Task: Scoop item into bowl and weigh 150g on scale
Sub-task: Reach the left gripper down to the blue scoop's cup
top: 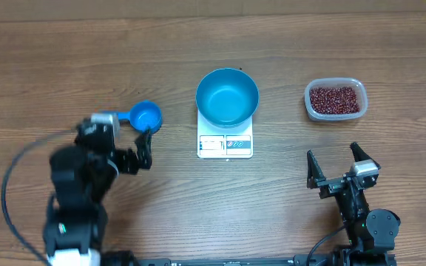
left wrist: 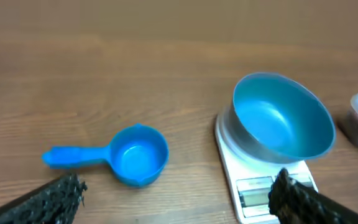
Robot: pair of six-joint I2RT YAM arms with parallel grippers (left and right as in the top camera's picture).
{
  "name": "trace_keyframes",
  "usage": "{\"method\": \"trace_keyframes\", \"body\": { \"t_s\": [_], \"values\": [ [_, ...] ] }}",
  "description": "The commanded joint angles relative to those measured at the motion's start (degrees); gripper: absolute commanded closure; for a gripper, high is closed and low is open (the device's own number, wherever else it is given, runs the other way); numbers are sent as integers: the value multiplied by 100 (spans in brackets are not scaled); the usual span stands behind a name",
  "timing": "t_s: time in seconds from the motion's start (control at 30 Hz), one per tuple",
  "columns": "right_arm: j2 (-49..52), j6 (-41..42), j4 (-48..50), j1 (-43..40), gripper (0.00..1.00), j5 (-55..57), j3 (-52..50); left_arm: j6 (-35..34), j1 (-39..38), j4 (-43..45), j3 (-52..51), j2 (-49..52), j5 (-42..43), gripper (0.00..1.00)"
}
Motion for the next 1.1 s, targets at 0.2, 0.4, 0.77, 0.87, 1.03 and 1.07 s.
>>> {"method": "trace_keyframes", "body": {
  "t_s": [0.2, 0.4, 0.77, 0.87, 1.03, 1.07],
  "values": [
    [-46, 50, 33, 4, 0, -7, -61, 352, 28, -2492, 3084, 2885, 317, 1],
    [-46, 50, 33, 4, 0, -4, -61, 490, 28, -2330, 3145, 3856, 323, 5],
    [-46, 50, 31, 4, 0, -4, -61, 76, 7, -2020, 3147, 5143, -553, 16],
    [-46, 50, 31, 4, 0, -7, -61, -546, -26, -2011, 3147, 5335, -643, 21],
    [-46, 50, 31, 4, 0, -7, -61, -2162, -225, -2203, 3145, 5447, -1423, 35],
    [-46, 50, 31, 4, 0, -4, -61, -2422, -289, -2253, 3145, 5455, -1563, 40]
  ]
}}
